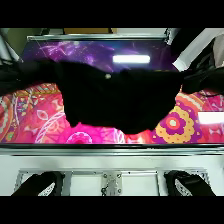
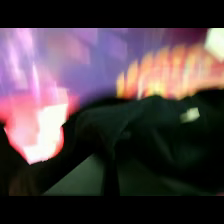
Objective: Fold the clothes and pants, and hang the long-sleeved shirts on hangers.
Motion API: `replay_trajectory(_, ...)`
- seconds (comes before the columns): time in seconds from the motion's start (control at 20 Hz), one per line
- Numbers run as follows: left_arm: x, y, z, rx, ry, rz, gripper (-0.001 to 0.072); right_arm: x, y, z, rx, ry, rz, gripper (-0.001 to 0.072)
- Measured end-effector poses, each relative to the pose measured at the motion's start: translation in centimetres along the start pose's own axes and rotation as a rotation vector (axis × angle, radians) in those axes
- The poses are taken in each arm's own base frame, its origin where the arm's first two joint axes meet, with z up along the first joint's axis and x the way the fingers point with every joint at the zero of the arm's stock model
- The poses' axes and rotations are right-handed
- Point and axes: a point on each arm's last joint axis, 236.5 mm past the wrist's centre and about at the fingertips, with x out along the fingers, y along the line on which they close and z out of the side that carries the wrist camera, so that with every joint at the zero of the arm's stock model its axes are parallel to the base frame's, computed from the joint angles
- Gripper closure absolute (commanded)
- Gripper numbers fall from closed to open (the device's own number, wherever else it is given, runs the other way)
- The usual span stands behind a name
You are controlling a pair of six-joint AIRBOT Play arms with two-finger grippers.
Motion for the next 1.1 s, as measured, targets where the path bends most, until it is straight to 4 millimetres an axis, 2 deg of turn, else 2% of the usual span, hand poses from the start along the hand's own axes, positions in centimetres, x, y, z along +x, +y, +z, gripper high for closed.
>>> replay_trajectory(0.1,5.0,-0.1,-5.8,-0.004,0.190,-0.010,0.0688,3.9,-1.0,-4.9,0.016,0.141,-0.023,0.0682)
replay_trajectory(0.15,6.9,-0.1,-8.3,0.001,0.268,-0.010,0.0688,5.5,-1.4,-7.0,0.024,0.195,-0.033,0.0594)
replay_trajectory(0.25,10.1,-0.3,-12.6,0.008,0.389,-0.010,0.0688,8.2,-2.2,-10.4,0.024,0.288,-0.054,0.0058)
replay_trajectory(0.3,11.4,-0.3,-14.5,0.010,0.442,-0.005,0.0687,9.1,-2.5,-11.5,0.022,0.320,-0.063,0.0042)
replay_trajectory(0.4,13.1,-0.1,-17.0,0.014,0.514,0.003,0.0687,10.3,-2.9,-12.8,0.015,0.358,-0.076,0.0043)
replay_trajectory(0.55,14.2,0.1,-19.0,0.015,0.569,0.013,0.0687,10.5,-2.7,-12.8,-0.006,0.354,-0.078,0.0066)
replay_trajectory(0.65,14.4,0.1,-19.3,0.022,0.574,0.011,0.0687,10.2,-1.6,-12.3,-0.040,0.337,-0.062,0.0066)
replay_trajectory(0.8,14.6,-0.1,-19.2,0.025,0.561,0.005,0.0687,10.3,1.9,-12.5,-0.100,0.344,-0.006,0.0071)
replay_trajectory(0.85,14.6,-0.1,-19.1,0.025,0.559,0.004,0.0687,10.7,3.0,-12.8,-0.111,0.357,0.007,0.0147)
replay_trajectory(0.95,14.7,-0.1,-19.1,0.025,0.556,0.003,0.0687,11.8,4.9,-13.9,-0.123,0.402,0.003,0.0153)
replay_trajectory(1.1,14.7,-0.1,-19.0,0.027,0.553,0.001,0.0687,14.4,6.5,-15.7,-0.115,0.467,-0.049,0.0153)
